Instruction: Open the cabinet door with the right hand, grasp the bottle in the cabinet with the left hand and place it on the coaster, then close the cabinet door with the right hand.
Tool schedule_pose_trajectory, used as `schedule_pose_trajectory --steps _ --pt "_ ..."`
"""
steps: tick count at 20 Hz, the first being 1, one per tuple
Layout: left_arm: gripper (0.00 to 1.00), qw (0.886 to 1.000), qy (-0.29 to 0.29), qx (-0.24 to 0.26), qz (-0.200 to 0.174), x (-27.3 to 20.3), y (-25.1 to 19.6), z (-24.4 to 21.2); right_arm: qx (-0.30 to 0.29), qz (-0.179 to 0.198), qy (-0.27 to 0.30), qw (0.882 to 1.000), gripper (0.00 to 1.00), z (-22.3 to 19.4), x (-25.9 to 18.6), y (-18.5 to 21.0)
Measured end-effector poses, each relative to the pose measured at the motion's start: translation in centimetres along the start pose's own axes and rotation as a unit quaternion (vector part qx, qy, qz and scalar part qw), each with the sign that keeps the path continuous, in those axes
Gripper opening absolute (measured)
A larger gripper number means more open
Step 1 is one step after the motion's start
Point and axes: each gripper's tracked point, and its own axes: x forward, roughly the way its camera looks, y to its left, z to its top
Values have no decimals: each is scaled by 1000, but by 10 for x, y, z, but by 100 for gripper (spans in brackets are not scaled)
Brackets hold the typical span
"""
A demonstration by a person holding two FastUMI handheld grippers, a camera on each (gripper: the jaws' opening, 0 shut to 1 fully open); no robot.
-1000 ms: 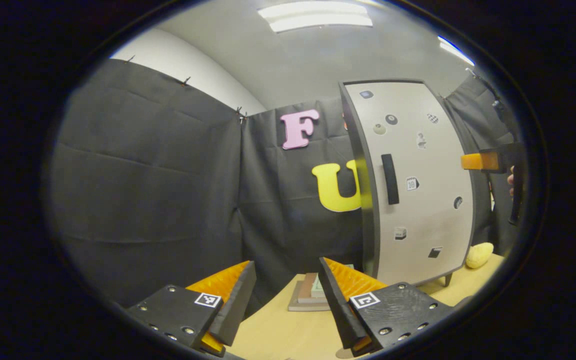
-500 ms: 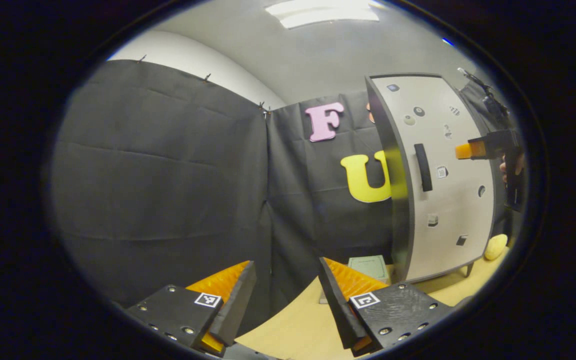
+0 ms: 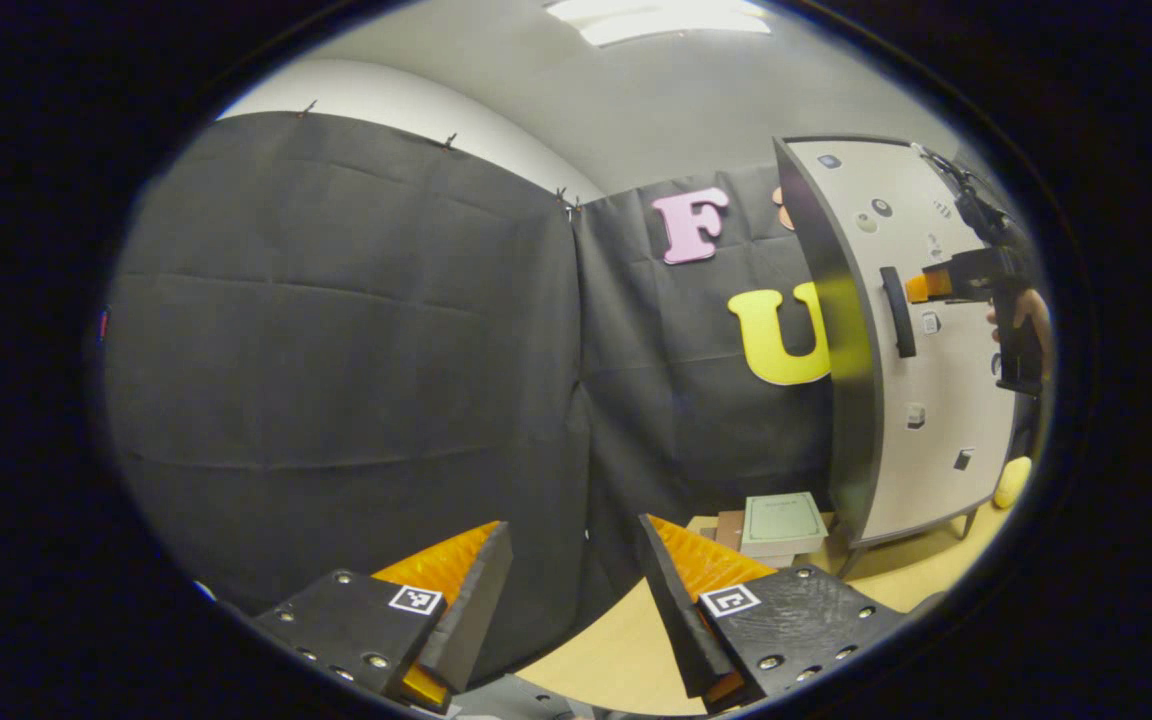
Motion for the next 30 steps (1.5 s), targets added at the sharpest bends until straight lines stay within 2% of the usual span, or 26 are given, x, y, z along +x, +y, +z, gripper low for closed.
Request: schedule_pose_trajectory --steps 2,5,6,8,9,11,12,13,14,15,16,17,18,19,20,21,23,24,26,27,30 --pt "75 1000 5 0 8 2 7 -4 -12 -3 3 1000 98 -3 15 4" --pt "78 1000 12 1 20 3 19 -9 -19 -7 19 1000 91 -11 33 9" --pt "78 1000 13 0 23 2 23 -11 -16 -6 26 1000 94 -15 39 11" --pt "78 999 17 -2 28 3 27 -13 -16 -9 39 999 82 -21 48 13" --pt "78 999 18 0 29 3 29 -14 -18 -9 45 999 84 -24 53 15" --pt "75 999 18 2 32 2 34 -13 -21 -12 57 998 81 -29 60 17" --pt "75 999 18 1 33 1 35 -13 -21 -11 64 998 67 -34 64 18" --pt "75 999 18 0 33 1 36 -13 -19 -9 72 997 60 -38 67 20" --pt "78 999 19 -2 34 1 37 -14 -17 -6 82 996 63 -41 68 22" --pt "78 999 20 -2 33 0 38 -15 -18 -20 86 996 63 -43 68 17" --pt "78 999 21 -2 34 0 39 -16 -18 -28 86 996 46 -42 67 13" --pt "78 999 21 -2 34 0 40 -17 -14 -28 89 996 34 -43 69 12" --pt "75 999 21 -3 34 0 40 -16 -11 -27 92 995 37 -43 67 14" --pt "75 999 21 -4 33 0 40 -15 -9 -24 94 995 35 -44 66 14" --pt "78 999 20 -5 31 0 40 -15 -13 -22 100 995 31 -43 65 14" --pt "78 999 19 -6 30 1 39 -14 -22 -17 102 994 19 -43 65 15" --pt "78 1000 15 -9 24 4 35 -10 -19 -7 109 994 22 -43 61 14" --pt "75 1000 11 -9 20 4 32 -9 -16 1 109 994 13 -45 62 15" --pt "78 1000 6 -6 12 5 25 -5 -8 15 110 994 10 -43 56 16" --pt "75 1000 2 -6 5 5 20 -2 -7 22 110 994 13 -42 52 17" --pt "78 1000 -8 -5 -15 0 16 4 -2 39 112 993 13 -40 36 21"
